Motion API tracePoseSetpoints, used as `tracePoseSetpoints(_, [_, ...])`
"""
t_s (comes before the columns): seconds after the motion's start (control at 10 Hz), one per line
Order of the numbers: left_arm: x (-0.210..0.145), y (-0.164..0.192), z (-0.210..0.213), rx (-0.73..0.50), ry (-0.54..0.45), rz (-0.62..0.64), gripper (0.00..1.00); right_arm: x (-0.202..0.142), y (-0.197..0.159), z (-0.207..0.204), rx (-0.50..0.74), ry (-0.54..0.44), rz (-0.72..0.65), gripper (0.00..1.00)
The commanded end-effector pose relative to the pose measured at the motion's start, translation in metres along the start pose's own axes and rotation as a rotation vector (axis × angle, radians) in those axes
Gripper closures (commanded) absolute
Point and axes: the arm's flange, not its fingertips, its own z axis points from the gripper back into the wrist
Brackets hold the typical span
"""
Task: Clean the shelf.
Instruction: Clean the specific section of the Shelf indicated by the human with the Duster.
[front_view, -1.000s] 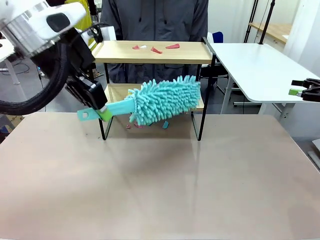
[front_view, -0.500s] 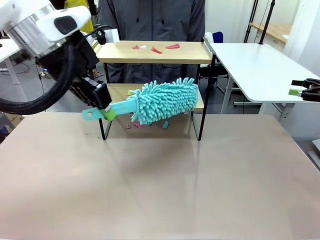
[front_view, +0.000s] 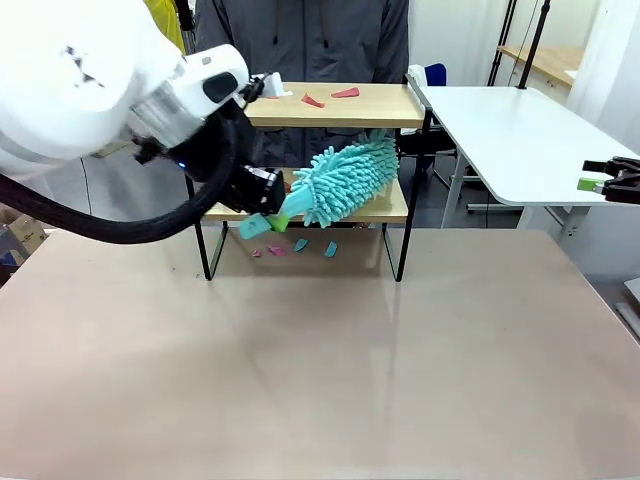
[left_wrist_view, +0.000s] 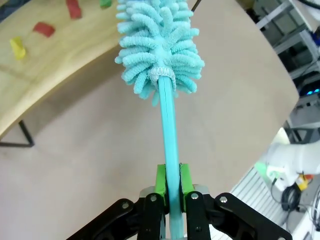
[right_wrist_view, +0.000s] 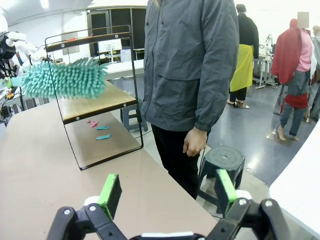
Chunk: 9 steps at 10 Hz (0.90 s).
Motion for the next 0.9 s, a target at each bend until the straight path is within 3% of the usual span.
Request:
tracePoseSetpoints(0.0, [0.016, -0.003, -0.018, -0.070, -0.067, 0.010, 0.87, 0.005, 0.001, -0.001, -0.005, 0.005, -0.015, 0.00])
tracePoseSetpoints(0.4, [0.045, -0.019, -0.057, -0.089, -0.141, 0.140, 0.87, 0.005, 0.001, -0.001, -0.005, 0.005, -0.015, 0.00])
tracePoseSetpoints(0.8, [0.037, -0.034, -0.071, 0.007, -0.121, 0.212, 0.87, 0.005, 0.001, -0.001, -0.005, 0.005, -0.015, 0.00])
